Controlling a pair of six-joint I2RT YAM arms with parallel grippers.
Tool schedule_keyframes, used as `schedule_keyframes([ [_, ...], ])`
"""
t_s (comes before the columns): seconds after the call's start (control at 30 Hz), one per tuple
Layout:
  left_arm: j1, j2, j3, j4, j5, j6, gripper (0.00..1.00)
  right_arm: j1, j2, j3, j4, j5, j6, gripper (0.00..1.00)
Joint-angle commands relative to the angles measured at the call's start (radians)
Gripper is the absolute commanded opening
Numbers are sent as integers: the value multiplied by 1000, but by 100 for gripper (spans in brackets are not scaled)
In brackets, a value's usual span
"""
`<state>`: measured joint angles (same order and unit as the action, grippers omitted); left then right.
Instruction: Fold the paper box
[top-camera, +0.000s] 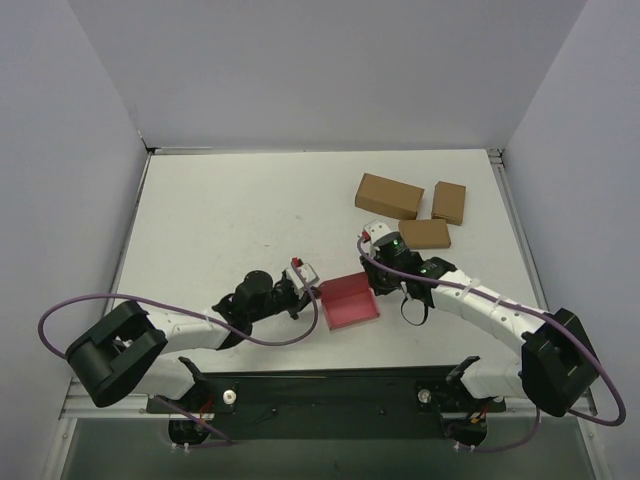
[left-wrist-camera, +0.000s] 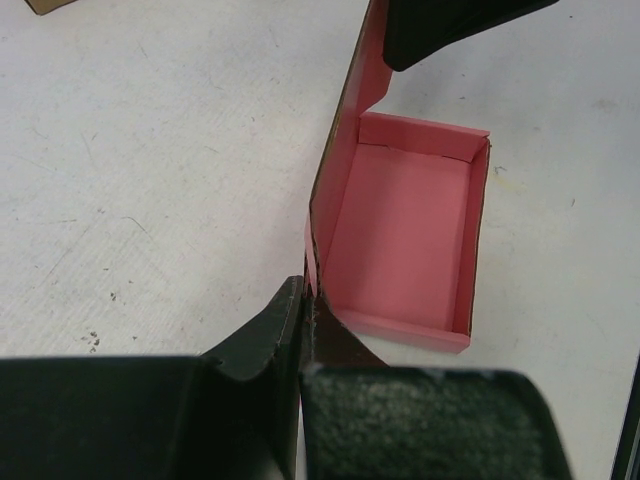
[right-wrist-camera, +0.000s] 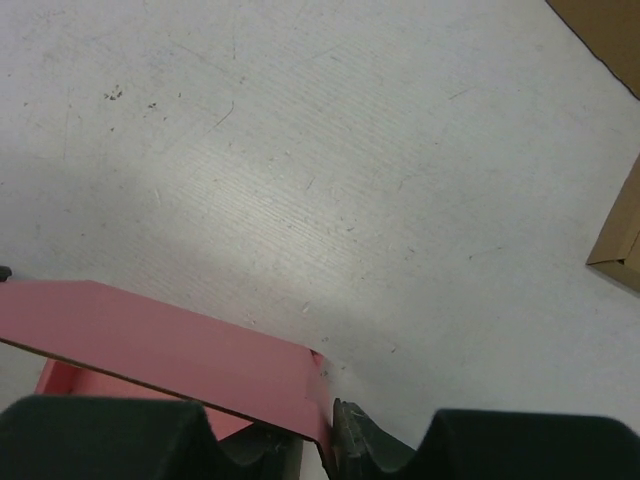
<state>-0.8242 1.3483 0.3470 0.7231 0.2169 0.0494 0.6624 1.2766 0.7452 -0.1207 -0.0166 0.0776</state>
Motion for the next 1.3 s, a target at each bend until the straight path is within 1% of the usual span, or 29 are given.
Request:
schedule_keyframes([
  [0.0,5,-11,52,-8,12,18,0,12,-6,-23,56,-33,7,10],
  [0.07,7,1,63,-19,-19,3,0,31,-11,-33,76,-17,24,1],
  [0.1,7,6,73,-21,-52,-2,0,42,-13,-38,84,13,31,0],
  [0.2,4,20,90,-8,-96,-45,0,106,-20,-66,142,111,66,0],
  [0.23,0,25,98,-7,-135,-83,0,127,-20,-70,154,188,83,0],
  [0.3,-3,38,112,-11,-165,-121,0,180,-13,-75,184,274,141,0],
  [0.4,-18,54,135,-21,-261,-177,0,236,0,-81,211,415,237,0],
  [0.43,-24,57,145,-21,-286,-190,0,250,1,-95,225,443,251,0],
  [0.47,-39,64,152,-24,-348,-210,0,270,1,-101,248,516,264,0],
  [0.53,-55,72,165,-27,-396,-224,0,327,0,-113,272,576,298,0],
  [0.57,-62,81,181,-25,-422,-235,0,344,6,-113,285,645,313,0],
  [0.67,-81,112,204,-18,-445,-269,0,381,16,-116,326,723,343,0],
  [0.77,-93,152,199,18,-459,-315,0,396,24,-132,374,739,364,0],
  [0.93,-136,215,161,105,-487,-348,0,420,35,-171,432,761,415,0],
  [1.1,-176,253,133,177,-536,-364,0,439,35,-205,447,796,468,0],
  [1.27,-225,288,124,194,-587,-372,0,462,32,-214,432,837,504,0],
])
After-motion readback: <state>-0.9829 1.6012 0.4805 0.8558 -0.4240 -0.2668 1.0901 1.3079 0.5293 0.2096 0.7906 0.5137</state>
